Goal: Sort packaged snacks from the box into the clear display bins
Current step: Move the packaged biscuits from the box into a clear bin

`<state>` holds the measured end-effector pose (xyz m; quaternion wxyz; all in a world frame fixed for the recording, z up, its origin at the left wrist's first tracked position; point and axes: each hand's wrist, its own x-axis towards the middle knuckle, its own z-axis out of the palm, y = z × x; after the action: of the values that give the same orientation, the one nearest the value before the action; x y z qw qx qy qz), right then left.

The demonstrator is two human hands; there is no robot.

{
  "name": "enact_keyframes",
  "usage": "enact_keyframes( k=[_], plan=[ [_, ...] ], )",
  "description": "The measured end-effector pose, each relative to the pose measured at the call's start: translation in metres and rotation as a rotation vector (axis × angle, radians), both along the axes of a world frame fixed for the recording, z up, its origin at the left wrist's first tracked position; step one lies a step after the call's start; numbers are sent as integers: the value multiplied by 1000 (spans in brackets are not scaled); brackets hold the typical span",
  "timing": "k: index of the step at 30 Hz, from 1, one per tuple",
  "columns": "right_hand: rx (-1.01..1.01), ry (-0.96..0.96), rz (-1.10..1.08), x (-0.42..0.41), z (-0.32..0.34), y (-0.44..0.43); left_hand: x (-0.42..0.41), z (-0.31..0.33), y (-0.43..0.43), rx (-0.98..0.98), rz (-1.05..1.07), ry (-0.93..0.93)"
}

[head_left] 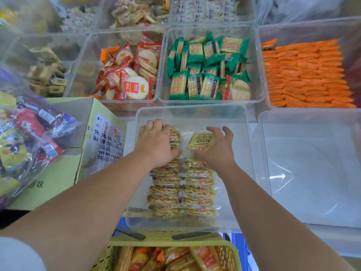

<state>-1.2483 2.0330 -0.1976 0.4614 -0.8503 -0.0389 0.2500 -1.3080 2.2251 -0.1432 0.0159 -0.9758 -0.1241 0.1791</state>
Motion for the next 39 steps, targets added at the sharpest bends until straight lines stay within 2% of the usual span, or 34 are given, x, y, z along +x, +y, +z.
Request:
enact_keyframes(
  k=[3, 8, 11, 19, 22, 29, 34, 36, 37, 39],
  plan=[
    [-143, -97, 181, 3, 6, 2, -1, -3, 0, -18, -34, 0],
    [-346, -208, 333, 12, 14, 6, -2, -5, -2, -88, 3, 7],
    [-282, -265, 294, 17, 18, 4, -3, -4, -1, -100, -5, 30],
    [-44, -299, -9, 23, 42, 1, -3, -3, -2, -126, -18, 37],
    [54, -280, 1, 19, 49, 20, -5, -2, -5, -120, -26, 35],
    [-37, -190, 43, 17, 45, 75, -13, 0, -8, -91, -73, 20],
    [-134, -122, 145, 16, 39, 88, -28, 9, -9, -95, -90, -146],
    [-162, -79, 174, 13, 33, 90, -41, 11, -7, -45, -100, -286],
    [-163, -62, 177, 10, 31, 91, -47, 11, -4, -28, -51, -376],
    [-87, -10, 80, 5, 25, 95, -62, 11, 1, -65, 190, -469]
  ],
)
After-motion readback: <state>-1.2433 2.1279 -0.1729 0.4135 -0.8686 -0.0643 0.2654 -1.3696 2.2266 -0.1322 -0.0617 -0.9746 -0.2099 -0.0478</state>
